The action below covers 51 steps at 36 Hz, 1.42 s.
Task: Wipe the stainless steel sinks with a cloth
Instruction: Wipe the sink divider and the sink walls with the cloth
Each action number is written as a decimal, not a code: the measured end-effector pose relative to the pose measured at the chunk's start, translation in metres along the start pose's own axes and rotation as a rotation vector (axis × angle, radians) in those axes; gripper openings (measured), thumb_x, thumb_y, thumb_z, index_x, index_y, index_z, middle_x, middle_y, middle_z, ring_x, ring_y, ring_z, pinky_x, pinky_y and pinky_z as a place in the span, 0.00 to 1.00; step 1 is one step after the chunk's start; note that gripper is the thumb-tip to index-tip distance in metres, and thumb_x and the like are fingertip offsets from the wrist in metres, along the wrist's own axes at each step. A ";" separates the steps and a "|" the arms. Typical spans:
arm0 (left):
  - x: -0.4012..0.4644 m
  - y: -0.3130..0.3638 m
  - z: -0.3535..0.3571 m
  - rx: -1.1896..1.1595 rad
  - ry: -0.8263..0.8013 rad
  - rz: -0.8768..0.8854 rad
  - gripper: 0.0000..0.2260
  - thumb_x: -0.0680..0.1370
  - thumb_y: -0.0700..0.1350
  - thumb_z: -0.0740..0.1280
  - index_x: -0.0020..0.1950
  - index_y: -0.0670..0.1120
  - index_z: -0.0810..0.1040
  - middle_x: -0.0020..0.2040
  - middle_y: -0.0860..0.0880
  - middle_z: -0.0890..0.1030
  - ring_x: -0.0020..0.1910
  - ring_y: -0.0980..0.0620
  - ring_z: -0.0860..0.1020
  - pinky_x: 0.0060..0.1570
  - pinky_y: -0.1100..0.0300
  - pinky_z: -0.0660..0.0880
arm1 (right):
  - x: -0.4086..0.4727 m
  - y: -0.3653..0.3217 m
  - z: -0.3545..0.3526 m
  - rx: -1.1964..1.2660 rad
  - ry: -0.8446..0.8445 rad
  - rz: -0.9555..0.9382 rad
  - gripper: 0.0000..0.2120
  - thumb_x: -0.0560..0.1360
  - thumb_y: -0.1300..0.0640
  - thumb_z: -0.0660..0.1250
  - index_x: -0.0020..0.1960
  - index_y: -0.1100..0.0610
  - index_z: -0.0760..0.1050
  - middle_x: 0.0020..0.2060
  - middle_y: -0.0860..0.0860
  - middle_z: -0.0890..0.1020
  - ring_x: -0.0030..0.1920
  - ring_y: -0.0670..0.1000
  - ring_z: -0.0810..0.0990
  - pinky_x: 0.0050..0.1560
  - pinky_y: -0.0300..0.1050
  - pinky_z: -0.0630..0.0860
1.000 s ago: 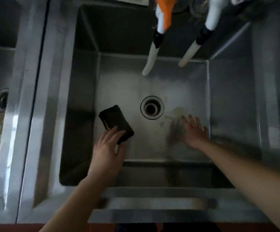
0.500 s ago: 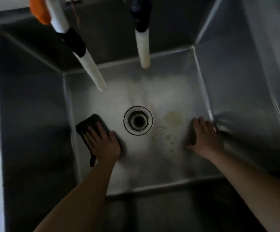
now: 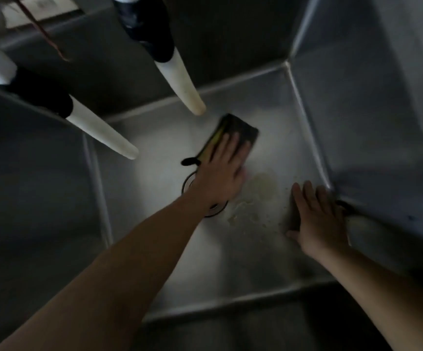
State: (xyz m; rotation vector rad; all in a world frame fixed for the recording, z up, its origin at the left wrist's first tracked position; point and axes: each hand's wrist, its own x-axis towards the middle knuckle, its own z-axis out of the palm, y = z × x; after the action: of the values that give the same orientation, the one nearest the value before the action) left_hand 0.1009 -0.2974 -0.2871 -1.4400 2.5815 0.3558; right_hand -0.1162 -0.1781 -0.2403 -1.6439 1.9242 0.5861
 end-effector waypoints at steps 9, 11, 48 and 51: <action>-0.006 -0.039 0.003 0.028 0.060 0.013 0.25 0.85 0.53 0.47 0.81 0.49 0.55 0.80 0.41 0.58 0.79 0.40 0.57 0.76 0.42 0.56 | -0.012 -0.018 -0.076 0.067 -0.038 -0.153 0.31 0.80 0.47 0.59 0.80 0.47 0.51 0.81 0.50 0.50 0.80 0.54 0.48 0.77 0.60 0.53; 0.009 -0.056 -0.005 -0.034 0.043 -0.201 0.27 0.83 0.55 0.45 0.81 0.48 0.54 0.80 0.40 0.56 0.79 0.39 0.56 0.75 0.41 0.56 | -0.019 -0.019 -0.107 0.080 0.046 -0.272 0.31 0.81 0.47 0.57 0.80 0.46 0.49 0.81 0.49 0.47 0.81 0.52 0.44 0.78 0.58 0.47; 0.038 0.177 -0.010 -0.487 -0.141 -0.728 0.29 0.83 0.59 0.48 0.79 0.61 0.35 0.80 0.49 0.34 0.77 0.47 0.30 0.69 0.48 0.21 | -0.016 0.063 -0.229 -0.307 0.498 -0.570 0.32 0.78 0.41 0.55 0.78 0.54 0.62 0.79 0.57 0.61 0.80 0.61 0.52 0.75 0.69 0.49; 0.075 0.149 -0.015 -0.429 -0.130 -0.675 0.30 0.83 0.60 0.49 0.79 0.60 0.35 0.80 0.48 0.33 0.76 0.48 0.29 0.64 0.50 0.17 | -0.013 0.062 -0.227 -0.299 0.539 -0.573 0.32 0.78 0.42 0.56 0.78 0.55 0.62 0.78 0.57 0.63 0.80 0.62 0.53 0.75 0.69 0.49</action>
State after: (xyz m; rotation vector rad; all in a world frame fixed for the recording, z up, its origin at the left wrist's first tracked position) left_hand -0.0654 -0.2875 -0.2728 -2.2176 1.8242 0.8830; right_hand -0.2032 -0.3034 -0.0599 -2.6224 1.6036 0.2089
